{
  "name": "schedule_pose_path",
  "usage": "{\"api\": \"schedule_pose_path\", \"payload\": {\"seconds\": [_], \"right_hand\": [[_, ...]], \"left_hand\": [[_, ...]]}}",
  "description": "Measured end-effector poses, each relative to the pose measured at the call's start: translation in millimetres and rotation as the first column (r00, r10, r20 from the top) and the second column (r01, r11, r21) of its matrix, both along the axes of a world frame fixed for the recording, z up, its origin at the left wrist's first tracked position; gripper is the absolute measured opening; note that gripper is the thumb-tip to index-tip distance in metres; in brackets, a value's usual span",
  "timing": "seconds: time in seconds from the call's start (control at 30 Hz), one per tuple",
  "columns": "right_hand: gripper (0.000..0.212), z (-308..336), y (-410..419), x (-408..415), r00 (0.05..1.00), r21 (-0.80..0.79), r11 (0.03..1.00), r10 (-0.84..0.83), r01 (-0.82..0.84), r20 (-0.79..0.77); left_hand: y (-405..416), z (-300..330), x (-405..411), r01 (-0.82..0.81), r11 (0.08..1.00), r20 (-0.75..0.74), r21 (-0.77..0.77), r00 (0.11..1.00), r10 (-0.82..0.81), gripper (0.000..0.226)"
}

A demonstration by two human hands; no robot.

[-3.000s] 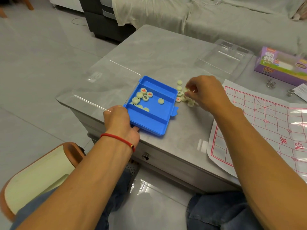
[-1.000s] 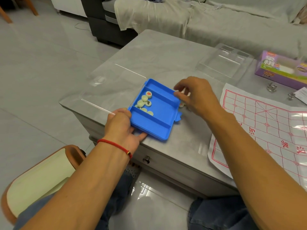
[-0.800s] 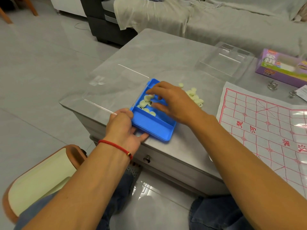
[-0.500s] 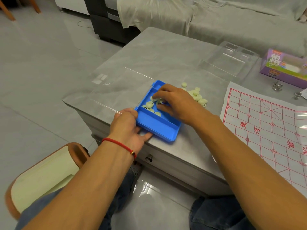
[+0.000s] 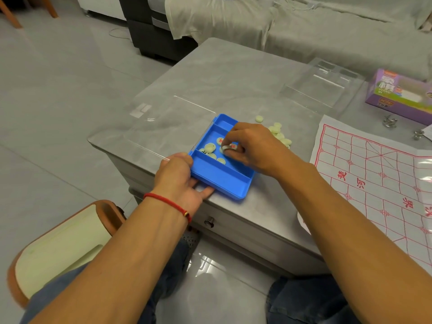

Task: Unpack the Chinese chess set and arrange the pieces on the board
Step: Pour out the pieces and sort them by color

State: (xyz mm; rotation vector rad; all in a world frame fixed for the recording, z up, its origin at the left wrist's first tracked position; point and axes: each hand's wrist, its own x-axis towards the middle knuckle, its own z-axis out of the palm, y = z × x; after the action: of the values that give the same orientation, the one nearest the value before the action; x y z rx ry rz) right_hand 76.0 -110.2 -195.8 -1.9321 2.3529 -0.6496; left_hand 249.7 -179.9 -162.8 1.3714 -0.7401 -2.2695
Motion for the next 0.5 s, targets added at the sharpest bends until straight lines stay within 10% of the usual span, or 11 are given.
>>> {"api": "schedule_pose_path", "payload": {"seconds": [0.5], "right_hand": [[0.012,2,-2,11,0.999,-0.107,0.994,-0.008,0.004,-0.033]], "left_hand": [[-1,-1,-1,0.005,1.0,-0.004,-0.019,1.0,-0.005,0.02]]}}
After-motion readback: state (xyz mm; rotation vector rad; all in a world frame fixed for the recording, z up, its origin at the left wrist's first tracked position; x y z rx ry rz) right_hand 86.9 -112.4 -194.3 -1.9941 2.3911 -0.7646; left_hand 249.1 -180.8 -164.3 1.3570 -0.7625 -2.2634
